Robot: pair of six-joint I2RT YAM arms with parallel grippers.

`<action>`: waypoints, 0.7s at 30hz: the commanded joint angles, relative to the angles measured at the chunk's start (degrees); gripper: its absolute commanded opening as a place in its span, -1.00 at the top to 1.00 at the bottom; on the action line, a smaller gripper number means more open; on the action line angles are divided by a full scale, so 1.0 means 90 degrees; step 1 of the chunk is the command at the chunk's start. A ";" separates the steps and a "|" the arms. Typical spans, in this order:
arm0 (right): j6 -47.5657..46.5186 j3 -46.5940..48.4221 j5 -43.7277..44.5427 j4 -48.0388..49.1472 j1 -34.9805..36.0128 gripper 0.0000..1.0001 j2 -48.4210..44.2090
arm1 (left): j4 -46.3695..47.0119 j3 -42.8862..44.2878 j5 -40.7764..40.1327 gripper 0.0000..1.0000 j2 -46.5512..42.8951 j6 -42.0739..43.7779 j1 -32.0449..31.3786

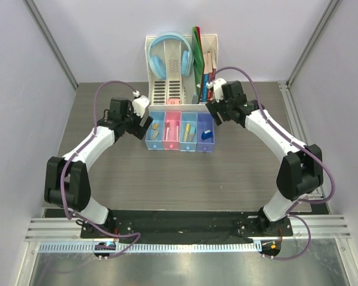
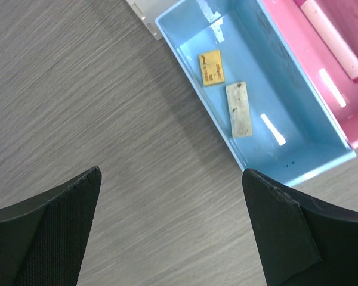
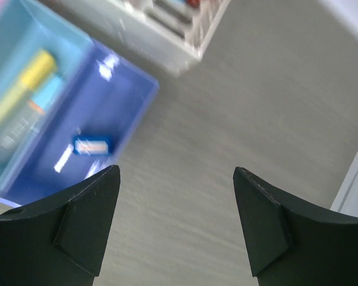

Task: Sort the stationery into containers
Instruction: Place the stationery in the storage box, then move the storage box to the center of the board.

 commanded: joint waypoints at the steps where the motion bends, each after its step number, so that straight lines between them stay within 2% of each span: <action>1: 0.0274 -0.0362 -0.0378 -0.0162 -0.0404 -0.64 0.0105 | 0.0363 0.0503 0.0240 -1.00 0.0298 -0.0143 0.0018; 12: 0.0508 -0.0343 -0.0857 -0.0015 -0.0541 -0.64 0.0554 | 0.0568 0.0680 0.0055 -0.99 0.1226 -0.0046 -0.0070; 21: 0.0558 -0.0675 -0.1463 -0.0064 -0.0453 -0.63 0.0691 | 0.0598 0.0680 0.0006 -0.99 0.1569 0.0003 -0.0177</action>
